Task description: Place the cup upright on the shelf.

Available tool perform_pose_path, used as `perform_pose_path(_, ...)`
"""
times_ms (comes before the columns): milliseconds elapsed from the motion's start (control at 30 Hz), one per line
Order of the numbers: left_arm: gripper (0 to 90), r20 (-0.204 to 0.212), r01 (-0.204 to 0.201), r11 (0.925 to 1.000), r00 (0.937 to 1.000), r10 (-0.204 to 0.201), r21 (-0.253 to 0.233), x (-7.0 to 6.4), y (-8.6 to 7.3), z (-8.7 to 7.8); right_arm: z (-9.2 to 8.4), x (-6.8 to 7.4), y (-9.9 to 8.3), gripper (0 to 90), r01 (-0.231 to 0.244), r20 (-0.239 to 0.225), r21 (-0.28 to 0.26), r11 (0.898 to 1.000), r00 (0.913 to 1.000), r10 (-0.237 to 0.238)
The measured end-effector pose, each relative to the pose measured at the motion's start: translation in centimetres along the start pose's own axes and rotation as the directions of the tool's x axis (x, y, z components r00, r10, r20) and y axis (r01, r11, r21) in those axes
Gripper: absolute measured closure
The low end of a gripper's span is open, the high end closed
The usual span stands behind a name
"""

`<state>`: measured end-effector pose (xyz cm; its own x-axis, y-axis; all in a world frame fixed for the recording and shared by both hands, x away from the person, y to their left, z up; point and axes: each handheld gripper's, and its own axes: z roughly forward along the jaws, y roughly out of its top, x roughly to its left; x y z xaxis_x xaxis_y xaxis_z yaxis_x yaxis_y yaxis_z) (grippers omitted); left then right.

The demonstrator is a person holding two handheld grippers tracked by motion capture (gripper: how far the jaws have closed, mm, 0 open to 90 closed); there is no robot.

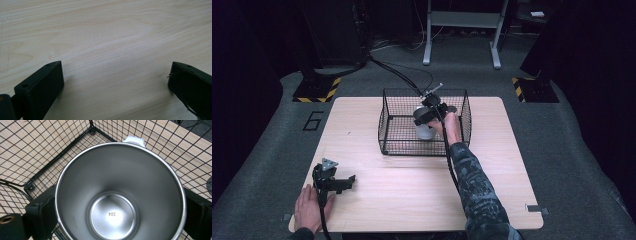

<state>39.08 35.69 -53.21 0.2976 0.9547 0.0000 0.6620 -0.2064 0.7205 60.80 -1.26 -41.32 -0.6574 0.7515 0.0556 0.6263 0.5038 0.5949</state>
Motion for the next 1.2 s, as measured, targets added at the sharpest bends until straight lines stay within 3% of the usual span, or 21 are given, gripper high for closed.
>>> perform_pose_path(533,0.3,0.000,-0.024,0.9996,0.9997,0.024,0.013,0.2,0.0,-0.1,1.3,0.2,0.0,6.2,0.001,-0.001,0.035,0.999,1.0000,-0.001)
perform_pose_path(1200,0.3,0.000,-0.001,1.0000,1.0000,0.001,0.000,0.0,0.0,0.0,1.0,0.1,-1.2,5.8,0.015,-0.012,0.047,0.999,0.9998,-0.014)
